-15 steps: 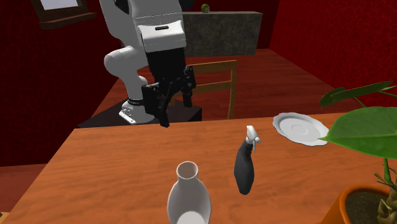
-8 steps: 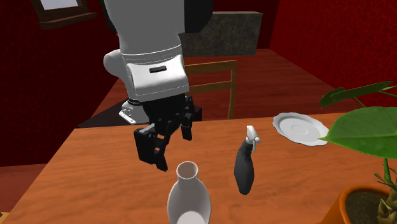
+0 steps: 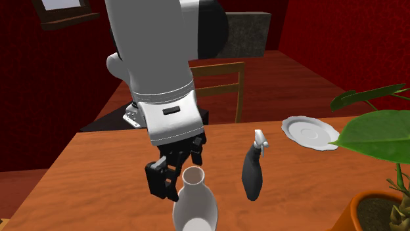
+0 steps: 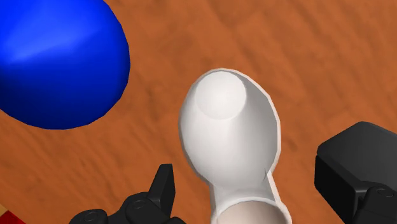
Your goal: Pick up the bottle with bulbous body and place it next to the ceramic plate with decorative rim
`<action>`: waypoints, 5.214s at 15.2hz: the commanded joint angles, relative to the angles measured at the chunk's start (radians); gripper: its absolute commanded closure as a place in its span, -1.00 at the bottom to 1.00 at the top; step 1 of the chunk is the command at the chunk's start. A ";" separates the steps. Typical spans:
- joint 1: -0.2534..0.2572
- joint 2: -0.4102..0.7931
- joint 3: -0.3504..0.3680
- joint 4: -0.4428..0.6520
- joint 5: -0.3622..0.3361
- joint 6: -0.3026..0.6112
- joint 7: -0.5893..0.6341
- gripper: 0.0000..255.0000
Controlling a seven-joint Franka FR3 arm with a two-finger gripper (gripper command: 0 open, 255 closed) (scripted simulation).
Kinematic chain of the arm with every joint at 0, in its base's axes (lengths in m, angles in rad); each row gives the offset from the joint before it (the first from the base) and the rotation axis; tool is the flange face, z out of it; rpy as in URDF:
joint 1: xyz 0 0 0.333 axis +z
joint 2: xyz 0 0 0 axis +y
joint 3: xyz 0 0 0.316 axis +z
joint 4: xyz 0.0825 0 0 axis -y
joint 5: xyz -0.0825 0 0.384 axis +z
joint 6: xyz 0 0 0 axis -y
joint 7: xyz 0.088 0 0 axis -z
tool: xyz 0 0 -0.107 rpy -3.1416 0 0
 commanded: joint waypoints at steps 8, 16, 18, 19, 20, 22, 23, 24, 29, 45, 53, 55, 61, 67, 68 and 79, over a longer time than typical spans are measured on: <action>-0.001 0.011 0.003 -0.008 0.008 0.018 -0.005 -1.00; -0.002 0.012 0.004 -0.008 0.008 0.018 -0.005 1.00; -0.002 0.012 0.004 -0.008 0.008 0.018 -0.005 1.00; -0.001 0.011 0.004 -0.008 0.008 0.018 -0.004 1.00; -0.001 0.007 0.002 0.000 0.004 0.007 -0.001 1.00; 0.000 -0.001 -0.001 0.016 -0.003 -0.017 0.005 1.00; 0.001 -0.005 -0.002 0.025 -0.006 -0.028 0.008 1.00; 0.001 -0.009 -0.003 0.034 -0.010 -0.040 0.011 1.00; 0.001 -0.024 -0.008 0.082 -0.024 -0.100 0.024 1.00; 0.155 -0.248 0.042 0.041 -0.180 -0.226 0.274 1.00; 0.250 -0.363 0.136 0.027 -0.255 -0.304 0.479 1.00; 0.271 -0.380 0.162 0.036 -0.266 -0.328 0.527 1.00; 0.330 -0.402 0.239 0.096 -0.283 -0.406 0.665 1.00; 0.389 -0.380 0.310 0.204 -0.286 -0.494 0.795 1.00; 0.398 -0.373 0.322 0.228 -0.286 -0.510 0.816 1.00; 0.505 -0.184 0.429 0.632 -0.280 -0.730 1.031 1.00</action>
